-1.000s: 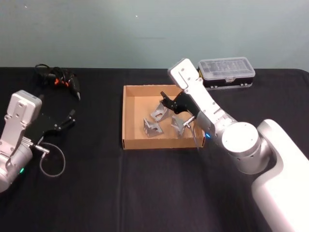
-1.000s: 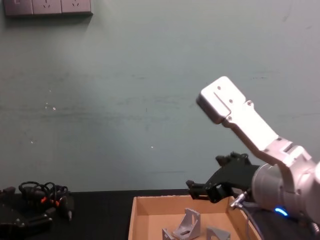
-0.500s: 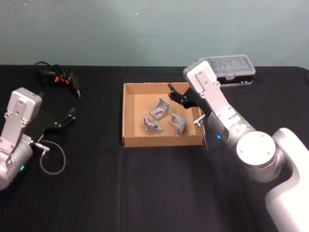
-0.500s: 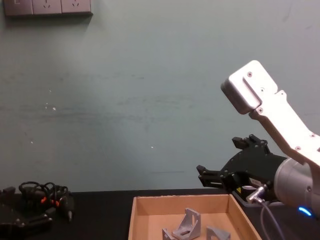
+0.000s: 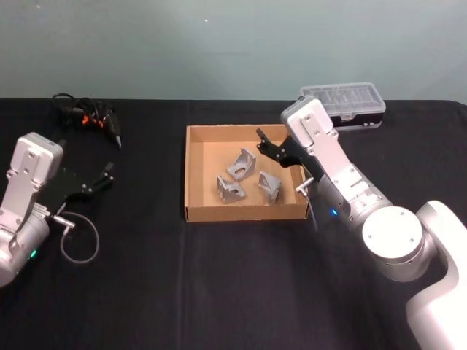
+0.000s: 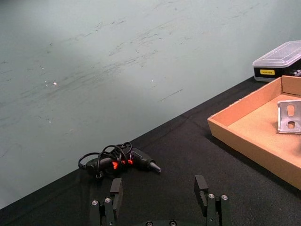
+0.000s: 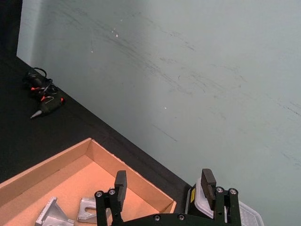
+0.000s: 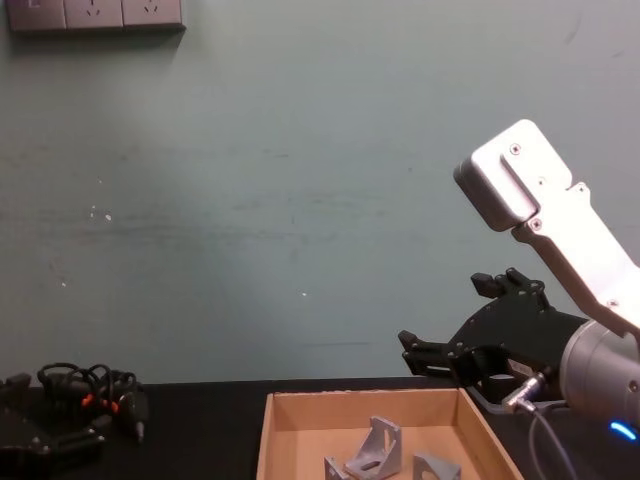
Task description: Use one hand to pick up the angle iron from the table and place it into the box.
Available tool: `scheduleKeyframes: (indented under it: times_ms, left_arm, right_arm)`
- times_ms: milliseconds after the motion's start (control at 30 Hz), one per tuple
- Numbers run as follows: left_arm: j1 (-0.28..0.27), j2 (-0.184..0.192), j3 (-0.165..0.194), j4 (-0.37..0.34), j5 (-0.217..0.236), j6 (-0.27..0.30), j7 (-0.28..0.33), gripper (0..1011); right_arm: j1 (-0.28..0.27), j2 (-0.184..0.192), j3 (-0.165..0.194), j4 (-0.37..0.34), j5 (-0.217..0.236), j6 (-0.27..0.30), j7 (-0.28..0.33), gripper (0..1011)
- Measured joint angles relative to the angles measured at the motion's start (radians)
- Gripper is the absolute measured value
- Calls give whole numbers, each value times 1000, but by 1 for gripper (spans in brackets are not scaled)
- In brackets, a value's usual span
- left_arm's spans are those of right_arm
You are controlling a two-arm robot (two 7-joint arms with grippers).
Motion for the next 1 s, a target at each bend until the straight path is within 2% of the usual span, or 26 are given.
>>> scheduleKeyframes:
  times_ms: [1000]
  left_arm:
    - [0,0,0,0,0,0,0,1000]
  right_arm:
    - [5,-2,-2,6,0,4,2,1004]
